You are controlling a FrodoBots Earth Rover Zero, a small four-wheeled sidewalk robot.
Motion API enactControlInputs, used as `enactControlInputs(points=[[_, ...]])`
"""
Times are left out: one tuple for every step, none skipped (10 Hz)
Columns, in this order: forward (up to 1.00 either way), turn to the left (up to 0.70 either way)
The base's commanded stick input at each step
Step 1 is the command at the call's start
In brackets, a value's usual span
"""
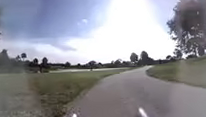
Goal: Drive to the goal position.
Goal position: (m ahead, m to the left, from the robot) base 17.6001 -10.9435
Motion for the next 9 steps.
enactControlInputs(points=[[0.7,0.0],[0.7,0.0],[0.7,0.0],[0.7,0.0],[0.7,0.0],[0.7,0.0],[0.7,0.0],[0.7,0.0],[0.7,0.0]])
